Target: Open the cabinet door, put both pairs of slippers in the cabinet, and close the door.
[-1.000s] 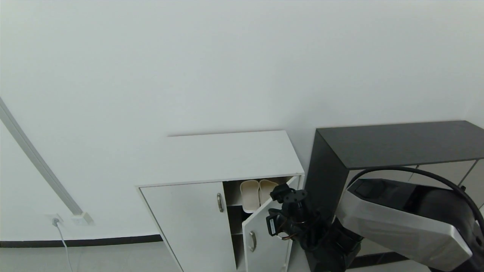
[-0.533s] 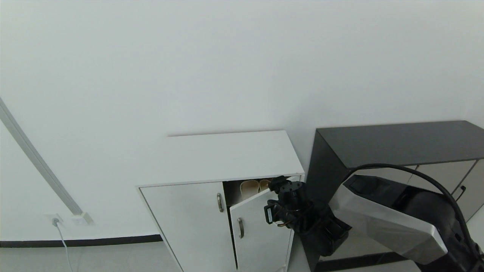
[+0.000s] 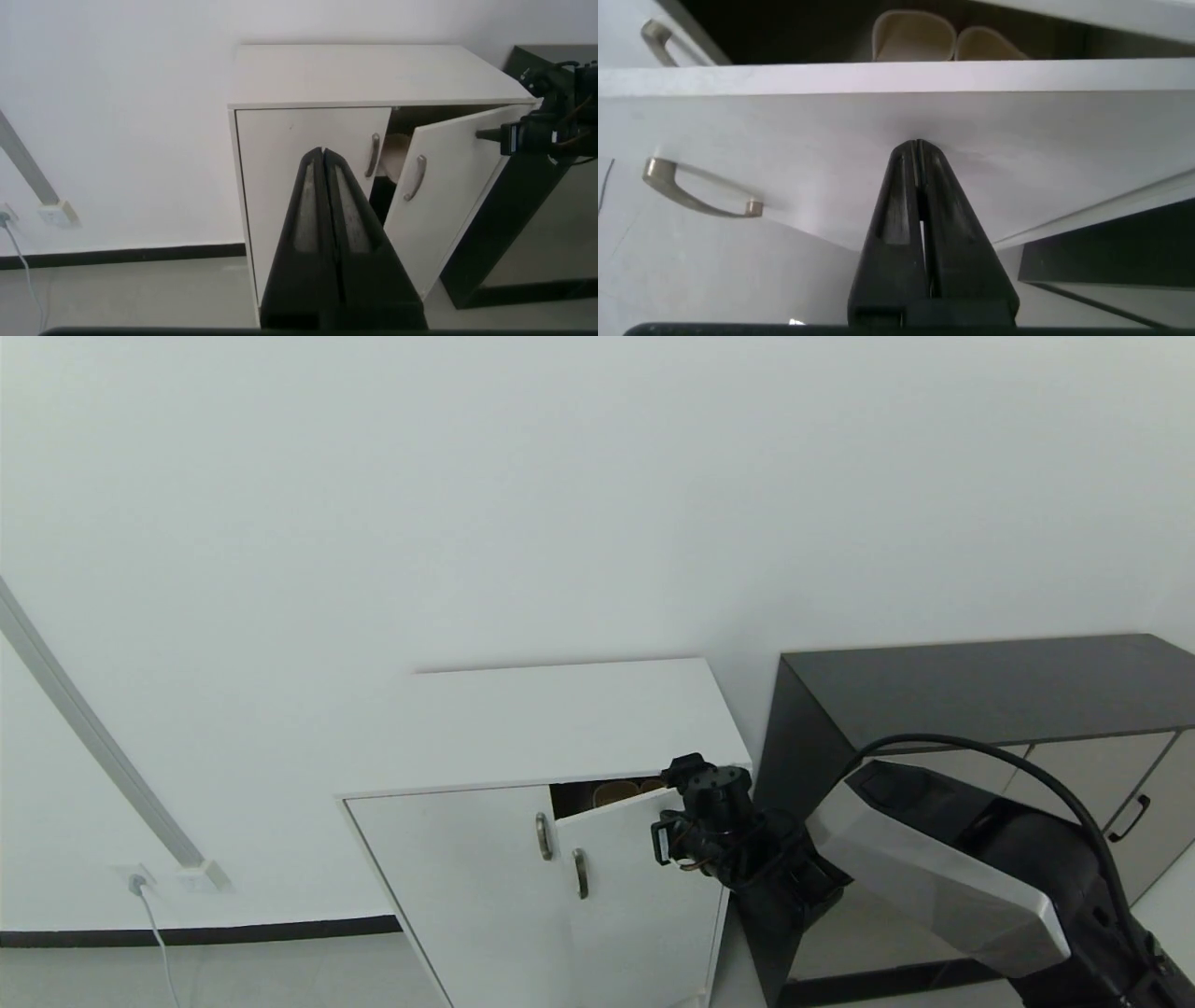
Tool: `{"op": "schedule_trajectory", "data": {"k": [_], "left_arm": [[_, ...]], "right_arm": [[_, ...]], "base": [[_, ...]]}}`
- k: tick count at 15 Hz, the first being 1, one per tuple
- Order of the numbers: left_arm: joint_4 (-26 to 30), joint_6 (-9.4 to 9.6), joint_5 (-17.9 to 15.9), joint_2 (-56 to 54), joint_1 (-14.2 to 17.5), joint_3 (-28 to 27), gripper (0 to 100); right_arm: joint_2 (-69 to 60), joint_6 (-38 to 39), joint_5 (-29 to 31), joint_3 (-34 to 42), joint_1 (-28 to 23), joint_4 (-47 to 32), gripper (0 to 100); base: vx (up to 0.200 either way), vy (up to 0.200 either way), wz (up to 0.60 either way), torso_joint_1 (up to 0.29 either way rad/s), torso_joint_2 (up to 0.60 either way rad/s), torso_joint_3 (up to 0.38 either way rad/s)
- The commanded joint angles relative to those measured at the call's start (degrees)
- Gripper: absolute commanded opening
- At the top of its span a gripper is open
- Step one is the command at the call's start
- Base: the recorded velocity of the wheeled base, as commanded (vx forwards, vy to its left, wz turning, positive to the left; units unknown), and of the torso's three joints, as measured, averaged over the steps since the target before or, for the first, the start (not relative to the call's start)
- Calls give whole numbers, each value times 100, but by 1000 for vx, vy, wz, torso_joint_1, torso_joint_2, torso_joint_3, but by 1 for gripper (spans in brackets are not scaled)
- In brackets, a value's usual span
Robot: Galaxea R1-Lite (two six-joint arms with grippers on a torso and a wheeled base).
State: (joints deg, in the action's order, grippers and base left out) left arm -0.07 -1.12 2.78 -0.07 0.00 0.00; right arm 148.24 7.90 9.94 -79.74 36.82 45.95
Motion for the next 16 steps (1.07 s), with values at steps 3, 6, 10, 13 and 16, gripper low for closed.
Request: {"op": "schedule_trajectory", "data": {"k": [3,6,10,13,16], "left_arm": [[-1,-2,3,7,0,0,0],[-1,-2,3,7,0,0,0],[-1,-2,3,7,0,0,0],[-1,-2,-5,7,0,0,0],[-1,-2,3,7,0,0,0]], "right_arm": [[109,1,0,-279,-52,-33,0],[109,1,0,-455,-122,-253,0],[118,-60,0,-604,-210,-376,0],[206,-192,0,-710,-254,-376,0],[249,-192,0,-771,-254,-420,0]], "base": [[0,0,0,0,0,0],[0,0,0,0,0,0],[0,0,0,0,0,0],[0,0,0,0,0,0],[0,0,0,0,0,0]]}}
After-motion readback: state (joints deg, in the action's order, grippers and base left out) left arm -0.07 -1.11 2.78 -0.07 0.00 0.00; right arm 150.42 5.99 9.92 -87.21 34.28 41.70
